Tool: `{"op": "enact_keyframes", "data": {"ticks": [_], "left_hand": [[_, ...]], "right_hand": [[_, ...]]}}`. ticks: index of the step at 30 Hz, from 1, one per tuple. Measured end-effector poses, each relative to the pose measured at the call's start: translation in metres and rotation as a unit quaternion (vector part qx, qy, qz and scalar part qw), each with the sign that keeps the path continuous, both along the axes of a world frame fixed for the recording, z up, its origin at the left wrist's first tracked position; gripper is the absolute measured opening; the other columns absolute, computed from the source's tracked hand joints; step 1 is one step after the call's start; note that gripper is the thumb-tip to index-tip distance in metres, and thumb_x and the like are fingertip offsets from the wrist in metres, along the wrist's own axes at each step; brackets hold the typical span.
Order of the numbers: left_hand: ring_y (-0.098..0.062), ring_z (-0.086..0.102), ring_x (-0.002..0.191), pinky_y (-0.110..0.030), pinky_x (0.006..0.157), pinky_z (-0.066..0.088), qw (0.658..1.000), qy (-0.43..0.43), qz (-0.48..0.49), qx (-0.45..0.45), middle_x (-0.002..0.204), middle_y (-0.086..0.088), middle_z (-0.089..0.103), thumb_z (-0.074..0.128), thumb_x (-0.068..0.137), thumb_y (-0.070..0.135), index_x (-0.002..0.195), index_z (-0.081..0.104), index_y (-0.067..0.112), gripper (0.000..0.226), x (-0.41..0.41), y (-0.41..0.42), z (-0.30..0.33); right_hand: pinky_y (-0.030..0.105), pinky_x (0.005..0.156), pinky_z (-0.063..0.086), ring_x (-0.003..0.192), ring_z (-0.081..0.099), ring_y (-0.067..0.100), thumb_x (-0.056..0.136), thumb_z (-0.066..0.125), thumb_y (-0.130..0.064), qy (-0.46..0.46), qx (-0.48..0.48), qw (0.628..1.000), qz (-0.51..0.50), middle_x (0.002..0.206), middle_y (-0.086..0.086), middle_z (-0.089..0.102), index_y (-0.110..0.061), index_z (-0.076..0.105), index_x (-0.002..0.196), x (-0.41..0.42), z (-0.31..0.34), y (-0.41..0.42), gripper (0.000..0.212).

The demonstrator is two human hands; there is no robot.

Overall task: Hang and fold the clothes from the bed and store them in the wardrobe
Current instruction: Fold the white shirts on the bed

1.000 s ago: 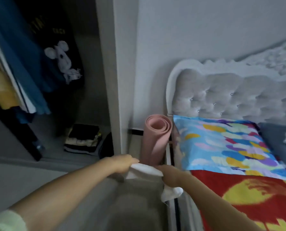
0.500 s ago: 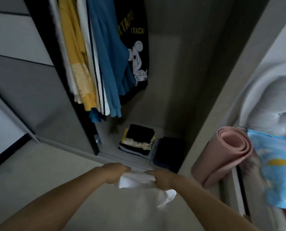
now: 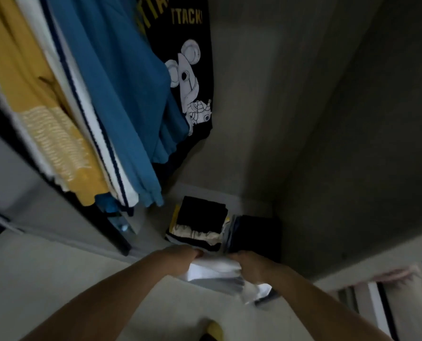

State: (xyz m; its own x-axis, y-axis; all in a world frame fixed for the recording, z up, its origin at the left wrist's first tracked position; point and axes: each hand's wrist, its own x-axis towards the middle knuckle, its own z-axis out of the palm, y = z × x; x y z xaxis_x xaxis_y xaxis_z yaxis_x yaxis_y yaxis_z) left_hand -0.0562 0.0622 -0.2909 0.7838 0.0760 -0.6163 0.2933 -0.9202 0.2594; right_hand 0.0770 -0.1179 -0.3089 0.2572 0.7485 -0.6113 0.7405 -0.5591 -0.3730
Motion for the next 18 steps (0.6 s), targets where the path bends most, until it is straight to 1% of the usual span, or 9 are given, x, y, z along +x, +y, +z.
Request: {"op": "enact_keyframes", "data": {"ticks": [3,6,8,10,12,14,15,16,18], "left_hand": [[-0.030,0.049,0.125,-0.036,0.100,0.038,1.000,0.000,-0.002,0.016,0.143,-0.015,0.044,0.044,0.098,0.018,0.149,0.028,0.022,0.054,0.057,0.040,-0.019],[-0.032,0.055,0.114,-0.036,0.090,0.045,0.999,-0.016,-0.025,0.045,0.132,-0.015,0.053,0.055,0.093,0.032,0.144,0.037,0.020,0.056,0.102,0.081,-0.054],[-0.031,0.054,0.117,-0.038,0.091,0.047,0.996,-0.038,-0.041,0.075,0.135,-0.011,0.051,0.058,0.091,0.036,0.144,0.035,0.022,0.060,0.128,0.114,-0.087],[-0.030,0.047,0.126,-0.039,0.096,0.045,0.991,-0.064,-0.052,0.105,0.144,-0.008,0.041,0.060,0.088,0.038,0.149,0.027,0.025,0.070,0.155,0.146,-0.131],[-0.028,0.037,0.134,-0.041,0.101,0.042,0.987,-0.067,-0.048,0.137,0.152,-0.005,0.030,0.055,0.092,0.025,0.152,0.015,0.028,0.072,0.175,0.173,-0.166],[-0.027,0.034,0.137,-0.043,0.103,0.040,0.981,-0.096,-0.039,0.166,0.154,-0.005,0.027,0.047,0.094,0.013,0.152,0.012,0.029,0.070,0.196,0.198,-0.202],[-0.029,0.037,0.135,-0.045,0.100,0.042,0.975,-0.122,-0.041,0.179,0.153,-0.007,0.031,0.047,0.093,0.010,0.152,0.015,0.029,0.070,0.203,0.208,-0.219],[-0.032,0.045,0.130,-0.048,0.094,0.047,0.970,-0.146,-0.043,0.190,0.147,-0.012,0.040,0.054,0.088,0.007,0.150,0.023,0.028,0.073,0.208,0.214,-0.232],[-0.040,0.062,0.108,-0.055,0.071,0.055,0.965,-0.158,-0.059,0.201,0.124,-0.022,0.061,0.072,0.062,-0.005,0.138,0.048,0.019,0.083,0.209,0.221,-0.255]], "right_hand": [[0.026,0.106,0.031,0.133,0.042,0.028,0.091,0.040,0.005,-0.011,0.010,1.000,-0.024,0.151,0.011,0.038,-0.018,0.027,0.151,0.049,-0.023,0.042,0.065],[0.022,0.106,0.026,0.136,0.038,0.026,0.091,0.039,0.006,-0.020,0.023,0.998,-0.054,0.153,0.010,0.032,-0.018,0.025,0.151,0.091,-0.049,0.082,0.066],[0.023,0.109,0.025,0.137,0.036,0.026,0.093,0.041,0.004,-0.011,0.031,0.997,-0.072,0.155,0.009,0.030,-0.021,0.022,0.152,0.119,-0.072,0.113,0.067],[0.024,0.111,0.022,0.139,0.032,0.026,0.094,0.042,0.002,-0.017,0.039,0.997,-0.069,0.157,0.009,0.025,-0.020,0.018,0.153,0.152,-0.103,0.143,0.068],[0.025,0.112,0.019,0.141,0.029,0.027,0.094,0.043,0.002,-0.036,0.050,0.996,-0.058,0.158,0.011,0.021,-0.017,0.013,0.153,0.178,-0.126,0.172,0.069],[0.031,0.116,0.018,0.143,0.024,0.031,0.092,0.044,0.002,-0.083,0.059,0.994,-0.040,0.158,0.013,0.018,-0.017,0.010,0.154,0.200,-0.156,0.199,0.073],[0.037,0.117,0.018,0.144,0.018,0.033,0.091,0.044,0.003,-0.106,0.059,0.992,-0.036,0.159,0.012,0.015,-0.020,0.009,0.154,0.206,-0.174,0.211,0.076],[0.043,0.117,0.018,0.146,0.011,0.034,0.089,0.043,0.005,-0.123,0.059,0.990,-0.045,0.160,0.010,0.010,-0.024,0.007,0.154,0.209,-0.190,0.219,0.079],[0.055,0.115,0.019,0.147,-0.005,0.035,0.088,0.040,0.008,-0.141,0.058,0.986,-0.073,0.161,0.005,-0.001,-0.032,0.004,0.153,0.202,-0.226,0.228,0.085]]}}
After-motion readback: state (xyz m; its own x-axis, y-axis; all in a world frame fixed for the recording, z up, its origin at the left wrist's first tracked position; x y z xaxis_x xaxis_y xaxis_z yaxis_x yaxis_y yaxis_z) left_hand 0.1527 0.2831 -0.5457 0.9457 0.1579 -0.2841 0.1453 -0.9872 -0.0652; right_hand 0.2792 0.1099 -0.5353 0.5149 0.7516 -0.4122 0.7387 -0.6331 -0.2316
